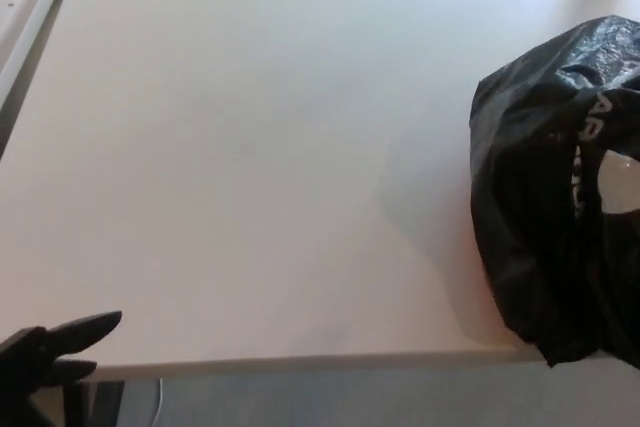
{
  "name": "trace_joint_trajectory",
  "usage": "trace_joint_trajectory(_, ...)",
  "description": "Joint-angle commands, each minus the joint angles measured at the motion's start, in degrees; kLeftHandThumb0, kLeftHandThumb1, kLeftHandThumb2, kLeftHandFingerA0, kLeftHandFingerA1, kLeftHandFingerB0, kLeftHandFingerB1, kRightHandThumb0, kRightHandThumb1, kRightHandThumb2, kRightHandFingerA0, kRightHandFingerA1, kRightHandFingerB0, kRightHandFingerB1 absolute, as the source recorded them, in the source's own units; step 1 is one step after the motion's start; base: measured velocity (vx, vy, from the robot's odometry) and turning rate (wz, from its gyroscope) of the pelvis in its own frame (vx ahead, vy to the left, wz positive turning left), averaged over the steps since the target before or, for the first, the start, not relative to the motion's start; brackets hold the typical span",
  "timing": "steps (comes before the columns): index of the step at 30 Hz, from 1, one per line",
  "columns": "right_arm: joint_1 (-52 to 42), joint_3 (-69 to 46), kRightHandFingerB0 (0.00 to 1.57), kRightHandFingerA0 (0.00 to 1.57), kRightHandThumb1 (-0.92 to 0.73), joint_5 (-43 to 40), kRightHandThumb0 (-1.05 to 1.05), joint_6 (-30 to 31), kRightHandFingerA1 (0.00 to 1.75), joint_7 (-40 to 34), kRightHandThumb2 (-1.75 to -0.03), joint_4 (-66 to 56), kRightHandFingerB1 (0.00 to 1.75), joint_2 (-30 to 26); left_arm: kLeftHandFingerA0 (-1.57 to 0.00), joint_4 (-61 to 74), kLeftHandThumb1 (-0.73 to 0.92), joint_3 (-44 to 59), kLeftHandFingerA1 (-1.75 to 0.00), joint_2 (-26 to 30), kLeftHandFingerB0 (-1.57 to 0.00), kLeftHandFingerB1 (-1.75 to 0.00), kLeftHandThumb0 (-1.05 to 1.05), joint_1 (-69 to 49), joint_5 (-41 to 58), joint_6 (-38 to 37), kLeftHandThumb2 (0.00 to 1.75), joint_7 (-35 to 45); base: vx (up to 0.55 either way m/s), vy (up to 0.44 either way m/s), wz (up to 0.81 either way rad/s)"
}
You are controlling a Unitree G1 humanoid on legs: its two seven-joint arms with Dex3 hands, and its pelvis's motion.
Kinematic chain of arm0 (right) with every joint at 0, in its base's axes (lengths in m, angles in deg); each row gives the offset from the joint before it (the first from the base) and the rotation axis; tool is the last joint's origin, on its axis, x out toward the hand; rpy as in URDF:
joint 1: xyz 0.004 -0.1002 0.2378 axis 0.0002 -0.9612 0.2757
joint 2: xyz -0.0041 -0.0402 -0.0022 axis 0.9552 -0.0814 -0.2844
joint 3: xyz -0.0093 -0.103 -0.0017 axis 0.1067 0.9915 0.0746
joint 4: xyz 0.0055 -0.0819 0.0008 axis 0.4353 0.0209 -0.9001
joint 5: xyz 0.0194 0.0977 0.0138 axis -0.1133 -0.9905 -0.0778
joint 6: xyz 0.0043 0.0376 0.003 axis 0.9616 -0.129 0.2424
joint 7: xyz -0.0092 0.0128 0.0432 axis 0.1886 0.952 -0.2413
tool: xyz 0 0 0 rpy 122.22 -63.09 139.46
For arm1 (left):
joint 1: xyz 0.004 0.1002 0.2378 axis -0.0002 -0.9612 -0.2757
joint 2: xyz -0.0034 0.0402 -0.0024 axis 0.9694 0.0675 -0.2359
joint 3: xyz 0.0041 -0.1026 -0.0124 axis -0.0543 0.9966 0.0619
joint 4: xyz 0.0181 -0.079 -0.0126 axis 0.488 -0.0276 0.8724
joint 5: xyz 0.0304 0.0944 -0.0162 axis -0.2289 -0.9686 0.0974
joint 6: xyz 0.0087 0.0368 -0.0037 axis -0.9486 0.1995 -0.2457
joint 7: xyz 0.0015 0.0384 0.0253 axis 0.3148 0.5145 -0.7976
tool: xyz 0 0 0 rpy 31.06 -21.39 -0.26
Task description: A plastic bag is kept infront of the robot in the middle of the desk and the robot uses both its hands to grab it from the top and lifts it up and then releases it.
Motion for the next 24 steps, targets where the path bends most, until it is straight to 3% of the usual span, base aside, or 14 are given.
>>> trace_joint_trajectory(1, -8.4, -13.7, 0.00, 0.08, -0.64, -3.8, -1.01, -15.9, 0.05, -7.0, -1.03, 6.1, 0.00, -3.5, -0.21, 3.9, 0.69, 2.7, -0.37, -1.9, -0.24, -0.31, -0.56, -6.4, 9.4, -5.8, 0.61, 2.2, 0.00, 0.000, 0.00)
trace_joint_trajectory(5, -11.5, -18.9, 0.00, 0.00, -0.64, -7.9, -1.01, -20.2, 0.00, -4.8, -1.07, 7.6, 0.08, -4.6, -0.20, 3.8, 0.69, 2.2, -0.36, -2.0, -0.24, -0.29, -0.57, -7.4, 10.1, -4.7, 0.61, 2.9, 0.00, 0.000, 0.00)
trace_joint_trajectory(9, -12.0, -23.7, 0.00, 0.00, -0.65, -13.8, -1.04, -23.2, 0.07, -2.5, -1.05, 8.7, 0.00, -6.0, -0.21, 2.2, 0.70, 1.9, -0.37, -2.5, -0.24, -0.29, -0.58, -7.0, 10.5, -5.4, 0.61, 3.2, 0.00, 0.000, 0.00)
trace_joint_trajectory(10, -10.8, -25.6, 0.00, 0.00, -0.60, -17.9, -0.94, -26.0, 0.10, -1.1, -0.97, 11.6, 0.00, -8.0, -0.21, 2.2, 0.70, 1.9, -0.36, -2.7, -0.24, -0.29, -0.58, -7.0, 10.4, -5.2, 0.61, 3.3, 0.00, 0.000, 0.00)
trace_joint_trajectory(11, -8.9, -28.8, 0.00, 0.00, -0.64, -26.7, -0.98, -27.0, 0.00, 3.9, -0.97, 16.0, 0.00, -10.9, -0.23, 2.8, 0.69, 2.3, -0.36, -3.0, -0.25, -0.29, -0.57, -7.5, 9.6, -4.5, 0.61, 3.2, 0.00, 0.000, 0.00)
trace_joint_trajectory(12, -8.1, -32.6, 0.00, 0.13, -0.63, -32.5, -0.98, -24.9, 0.00, 7.1, -0.95, 18.1, 0.00, -12.4, -0.23, 2.7, 0.69, 2.4, -0.36, -3.1, -0.25, -0.29, -0.55, -7.4, 8.7, -4.9, 0.61, 3.1, 0.00, 0.000, 0.00)
trace_joint_trajectory(13, -8.1, -33.7, 0.00, 0.13, -0.63, -33.5, -0.98, -24.0, 0.00, 7.7, -0.95, 18.3, 0.00, -12.7, -0.23, 2.6, 0.69, 2.4, -0.36, -3.2, -0.25, -0.29, -0.55, -7.2, 8.4, -5.1, 0.61, 3.1, 0.00, 0.000, 0.00)
trace_joint_trajectory(15, -6.2, -38.1, 0.00, 0.05, -0.60, -39.1, -0.95, -18.9, 0.24, 10.6, -0.94, 21.5, 0.03, -12.9, -0.22, 2.5, 0.69, 2.4, -0.33, -3.3, -0.24, -0.29, -0.54, -7.9, 8.8, -5.3, 0.62, 3.3, 0.00, 0.000, 0.00)
trace_joint_trajectory(17, -6.6, -39.9, 0.00, 0.12, -0.56, -40.3, -0.87, -18.6, 0.31, 11.7, -0.94, 23.7, 0.08, -12.6, -0.21, 2.7, 0.69, 2.2, -0.33, -3.5, -0.24, -0.29, -0.54, -7.9, 8.6, -5.2, 0.62, 3.3, 0.00, 0.000, 0.00)
trace_joint_trajectory(18, -7.8, -39.6, 0.00, 0.14, -0.54, -39.8, -0.83, -20.4, 0.38, 10.9, -0.92, 24.2, 0.13, -10.4, -0.21, 2.8, 0.72, 2.9, -0.33, -3.4, -0.24, -0.29, -0.58, -8.2, 8.6, -5.3, 0.62, 3.2, 0.00, 0.000, 0.00)
trace_joint_trajectory(19, -10.4, -38.7, 0.09, 0.24, -0.65, -38.8, -0.74, -24.2, 0.31, 9.1, -0.62, 23.8, 0.23, -6.4, -0.22, 2.3, 0.73, 2.9, -0.35, -3.8, -0.24, -0.29, -0.58, -8.7, 8.7, -6.3, 0.63, 3.2, 0.00, 0.000, 0.00)
trace_joint_trajectory(20, -13.5, -37.7, 0.09, 0.24, -0.65, -37.7, -0.74, -28.7, 0.31, 7.3, -0.62, 23.1, 0.23, -1.9, -0.22, 1.4, 0.73, 2.4, -0.35, -4.4, -0.24, -0.29, -0.58, -9.2, 8.9, -7.8, 0.63, 3.2, 0.00, 0.000, 0.00)
trace_joint_trajectory(21, -14.5, -36.7, 0.07, 0.22, -0.54, -37.2, -0.76, -31.1, 0.44, 6.6, -0.88, 23.1, 0.37, 0.5, -0.24, 0.1, 0.73, 1.8, -0.35, -5.0, -0.25, -0.29, -0.57, -8.9, 8.8, -9.2, 0.63, 3.0, 0.00, 0.000, 0.00)
trace_joint_trajectory(24, -19.2, -26.7, 0.13, 0.20, -0.61, -30.9, -0.78, -40.0, 0.43, 3.2, -0.92, 20.0, 0.40, 11.7, -0.24, -5.2, 0.75, 1.9, -0.37, -6.7, -0.25, -0.30, -0.55, -9.9, 12.1, -13.4, 0.63, 3.3, 0.00, 0.000, 0.00)
